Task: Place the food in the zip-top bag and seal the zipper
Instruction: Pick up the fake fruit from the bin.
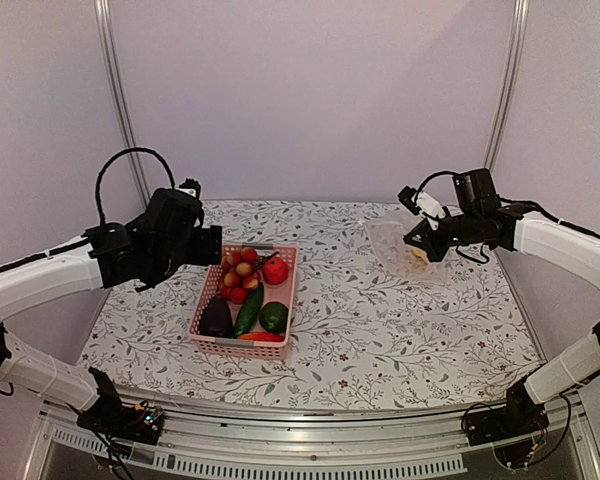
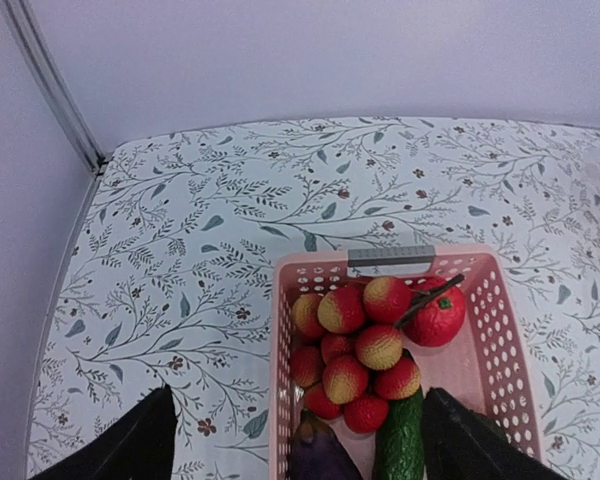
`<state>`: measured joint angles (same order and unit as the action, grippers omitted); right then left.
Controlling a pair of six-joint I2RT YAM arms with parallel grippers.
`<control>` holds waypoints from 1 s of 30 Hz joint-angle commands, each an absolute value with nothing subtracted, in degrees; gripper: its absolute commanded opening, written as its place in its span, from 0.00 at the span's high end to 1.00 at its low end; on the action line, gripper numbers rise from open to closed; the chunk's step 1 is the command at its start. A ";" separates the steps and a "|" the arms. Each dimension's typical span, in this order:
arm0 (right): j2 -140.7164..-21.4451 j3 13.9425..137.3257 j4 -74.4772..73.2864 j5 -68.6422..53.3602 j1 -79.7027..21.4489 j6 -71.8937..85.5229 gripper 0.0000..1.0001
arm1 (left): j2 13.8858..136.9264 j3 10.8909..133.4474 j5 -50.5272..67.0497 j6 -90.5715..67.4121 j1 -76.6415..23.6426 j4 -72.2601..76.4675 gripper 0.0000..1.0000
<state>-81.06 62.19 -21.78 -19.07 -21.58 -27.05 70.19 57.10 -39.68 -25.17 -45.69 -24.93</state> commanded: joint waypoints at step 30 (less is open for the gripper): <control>-81.52 61.19 -21.01 -19.51 -21.42 -27.24 1.00 | 89.69 64.92 -11.79 -34.64 -49.74 -39.70 0.29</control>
<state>-81.08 62.17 -21.74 -19.25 -21.58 -27.05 88.23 63.40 -14.37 -35.62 -48.07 -41.85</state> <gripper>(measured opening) 0.006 0.722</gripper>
